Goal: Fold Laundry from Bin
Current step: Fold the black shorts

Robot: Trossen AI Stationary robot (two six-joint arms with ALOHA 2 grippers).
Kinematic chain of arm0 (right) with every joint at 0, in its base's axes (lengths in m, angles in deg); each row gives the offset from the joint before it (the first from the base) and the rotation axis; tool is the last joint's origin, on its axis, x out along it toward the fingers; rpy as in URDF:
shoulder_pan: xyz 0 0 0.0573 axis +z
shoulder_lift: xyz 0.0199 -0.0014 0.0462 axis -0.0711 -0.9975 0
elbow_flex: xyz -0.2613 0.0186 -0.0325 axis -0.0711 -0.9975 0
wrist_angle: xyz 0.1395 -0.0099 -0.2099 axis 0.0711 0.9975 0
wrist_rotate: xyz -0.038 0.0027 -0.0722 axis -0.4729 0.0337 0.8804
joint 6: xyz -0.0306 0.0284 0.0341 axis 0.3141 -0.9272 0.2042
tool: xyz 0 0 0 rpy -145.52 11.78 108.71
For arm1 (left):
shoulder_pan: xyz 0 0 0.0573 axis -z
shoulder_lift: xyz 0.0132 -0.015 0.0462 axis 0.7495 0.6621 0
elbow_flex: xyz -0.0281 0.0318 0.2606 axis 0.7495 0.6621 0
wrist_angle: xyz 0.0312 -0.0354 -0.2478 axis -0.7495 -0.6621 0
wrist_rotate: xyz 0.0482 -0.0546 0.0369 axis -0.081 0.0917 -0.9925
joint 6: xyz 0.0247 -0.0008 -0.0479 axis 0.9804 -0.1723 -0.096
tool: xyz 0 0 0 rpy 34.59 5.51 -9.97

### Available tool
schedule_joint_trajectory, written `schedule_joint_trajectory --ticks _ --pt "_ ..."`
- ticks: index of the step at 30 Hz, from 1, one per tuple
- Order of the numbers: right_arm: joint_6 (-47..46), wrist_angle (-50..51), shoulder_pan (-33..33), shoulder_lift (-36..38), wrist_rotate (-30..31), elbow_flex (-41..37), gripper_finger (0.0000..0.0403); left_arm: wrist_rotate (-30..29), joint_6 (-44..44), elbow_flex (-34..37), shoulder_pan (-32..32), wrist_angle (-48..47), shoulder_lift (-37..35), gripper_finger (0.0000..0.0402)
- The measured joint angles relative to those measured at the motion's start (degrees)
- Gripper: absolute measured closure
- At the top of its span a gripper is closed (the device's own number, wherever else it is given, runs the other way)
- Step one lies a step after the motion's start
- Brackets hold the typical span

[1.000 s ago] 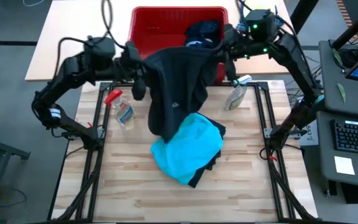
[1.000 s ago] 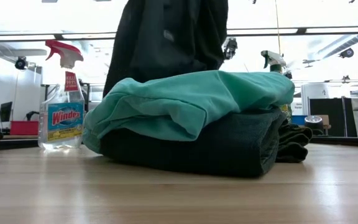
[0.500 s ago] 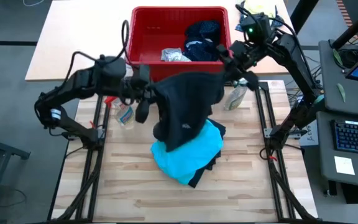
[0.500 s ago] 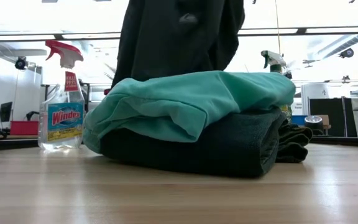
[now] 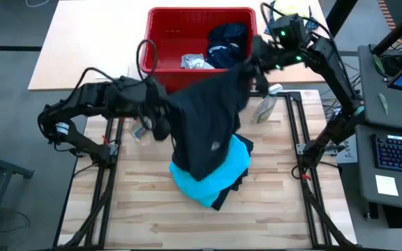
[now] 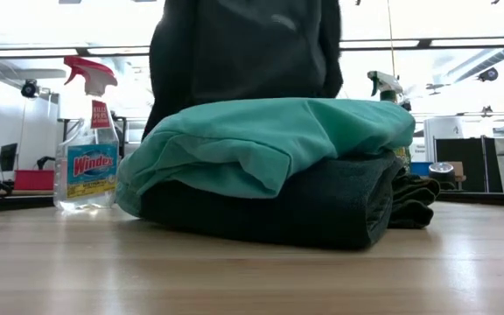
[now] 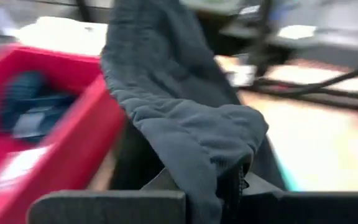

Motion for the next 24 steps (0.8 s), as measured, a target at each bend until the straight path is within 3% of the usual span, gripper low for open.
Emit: schedule_joint_trajectory --ticks 2,5,10,13,17,21,24 --pt "-2.18 -2.93 -0.99 -0.27 2.51 -0.13 0.0394 -3.96 1.18 -1.29 -2.18 -0.67 0.0 0.0401" --pt "-3.7 -2.04 -1.26 0.06 1.13 -0.16 0.0394 -4.96 -1.78 -4.16 -4.23 -0.73 -0.09 0.0401" --pt "-4.5 8.67 -1.15 0.7 -0.58 -0.22 0.0393 1.79 -8.38 -6.65 -3.15 -0.62 0.86 0.0401" --pt "-6.69 9.81 -1.16 0.62 -1.05 -1.16 0.0384 2.48 -8.49 -6.59 -2.19 -0.66 3.03 0.0401" --pt "-7.11 9.93 -0.8 0.51 -7.77 -3.16 0.0338 2.5 -5.98 -6.54 -1.89 -1.87 6.89 0.0401" --pt "-7.18 9.91 -0.82 0.22 -5.74 -6.67 0.0274 2.61 -6.39 -6.45 -2.28 -5.25 10.3 0.0401" --pt "-8.06 4.16 -0.79 0.18 -4.96 -9.59 0.0226 2.91 -7.6 -6.45 -3.47 -5.6 11.81 0.0401"
